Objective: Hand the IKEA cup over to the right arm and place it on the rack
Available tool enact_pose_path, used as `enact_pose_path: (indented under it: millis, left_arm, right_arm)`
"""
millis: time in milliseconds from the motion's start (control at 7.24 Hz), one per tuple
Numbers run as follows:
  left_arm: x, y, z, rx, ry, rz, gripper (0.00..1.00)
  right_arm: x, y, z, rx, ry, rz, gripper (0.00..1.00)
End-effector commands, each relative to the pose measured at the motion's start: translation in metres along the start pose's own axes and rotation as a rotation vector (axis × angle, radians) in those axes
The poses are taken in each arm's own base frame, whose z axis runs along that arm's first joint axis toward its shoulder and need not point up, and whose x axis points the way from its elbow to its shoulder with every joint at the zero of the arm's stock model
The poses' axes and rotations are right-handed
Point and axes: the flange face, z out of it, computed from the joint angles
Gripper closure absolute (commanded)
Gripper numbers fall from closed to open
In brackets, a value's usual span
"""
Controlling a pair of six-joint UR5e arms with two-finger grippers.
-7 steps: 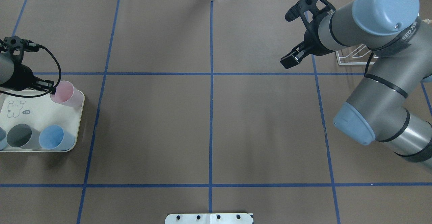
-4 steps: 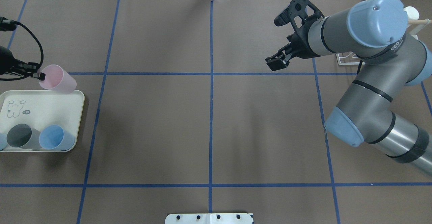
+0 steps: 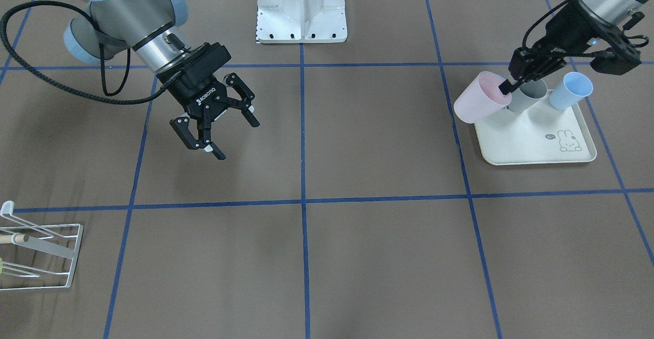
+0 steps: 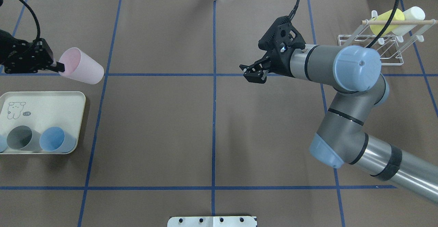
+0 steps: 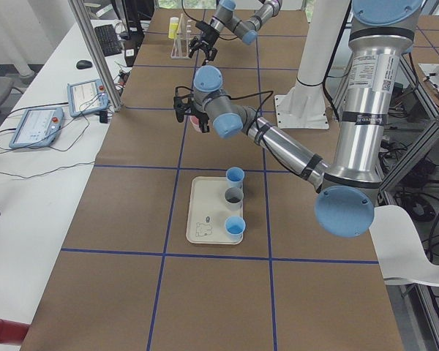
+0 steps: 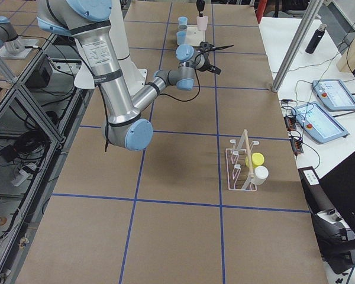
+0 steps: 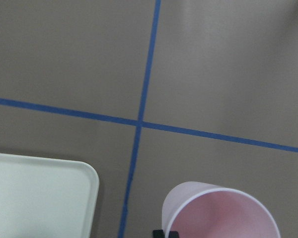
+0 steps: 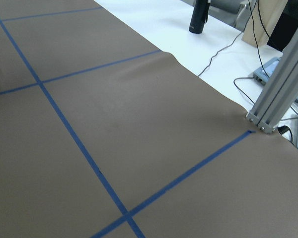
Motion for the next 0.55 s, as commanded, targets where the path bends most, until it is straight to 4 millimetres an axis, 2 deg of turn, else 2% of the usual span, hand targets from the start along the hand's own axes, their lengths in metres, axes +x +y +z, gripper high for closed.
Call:
enact_pose_path:
  millis: [0,138,276,414]
  left_arm:
    - [0.07,0.02,-0.019,-0.045,0.178,-0.198,1.0]
    - [0.095,0.03,-0.014,-0.079,0.199,-0.269,1.0]
    - [0.114,0.052,0.005,-0.144,0.198,-0.277,1.0]
    - [0.127,0.064,0.015,-0.17,0.202,-0.28,1.0]
  right_arm:
    - [-0.054,-0.026,0.009,0.093,-0.035,-0.007,0.01]
    - [-0.063,-0.025,0.009,0.111,-0.031,-0.016,0.01]
    - [-0.084,-0.023,0.006,0.18,-0.041,-0.023,0.01]
    - [-0.105,-0.021,0.001,0.238,-0.069,-0.039,0.01]
